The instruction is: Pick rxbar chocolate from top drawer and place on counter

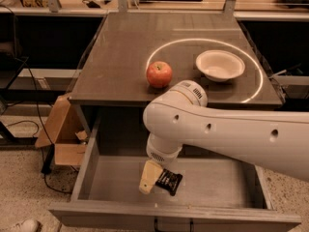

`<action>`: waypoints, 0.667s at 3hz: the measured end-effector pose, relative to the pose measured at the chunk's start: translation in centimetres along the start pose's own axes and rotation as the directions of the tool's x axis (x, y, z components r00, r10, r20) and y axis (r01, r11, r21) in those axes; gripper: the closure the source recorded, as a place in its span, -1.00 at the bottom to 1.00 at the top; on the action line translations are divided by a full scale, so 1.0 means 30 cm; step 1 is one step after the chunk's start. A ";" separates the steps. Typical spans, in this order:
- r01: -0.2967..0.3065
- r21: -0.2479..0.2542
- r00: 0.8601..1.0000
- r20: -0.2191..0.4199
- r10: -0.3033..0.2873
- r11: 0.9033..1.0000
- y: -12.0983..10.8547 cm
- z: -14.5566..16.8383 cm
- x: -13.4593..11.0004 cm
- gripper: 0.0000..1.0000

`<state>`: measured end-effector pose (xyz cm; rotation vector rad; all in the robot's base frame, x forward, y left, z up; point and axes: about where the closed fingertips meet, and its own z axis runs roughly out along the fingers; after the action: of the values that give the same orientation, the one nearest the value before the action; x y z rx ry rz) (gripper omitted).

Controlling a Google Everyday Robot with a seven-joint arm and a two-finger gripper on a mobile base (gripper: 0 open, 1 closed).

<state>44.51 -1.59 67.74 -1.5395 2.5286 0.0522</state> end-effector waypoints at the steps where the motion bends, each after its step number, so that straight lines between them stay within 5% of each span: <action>1: 0.000 0.000 1.000 0.000 0.000 1.000 0.000 0.000 0.000 -0.96; 2: 0.000 0.000 1.000 0.000 0.000 1.000 0.000 0.000 0.000 -0.51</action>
Offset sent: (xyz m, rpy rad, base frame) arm 0.0000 0.0000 -0.0001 0.0000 0.0001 0.0000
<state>44.51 -1.59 67.74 -1.5396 2.5287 0.0522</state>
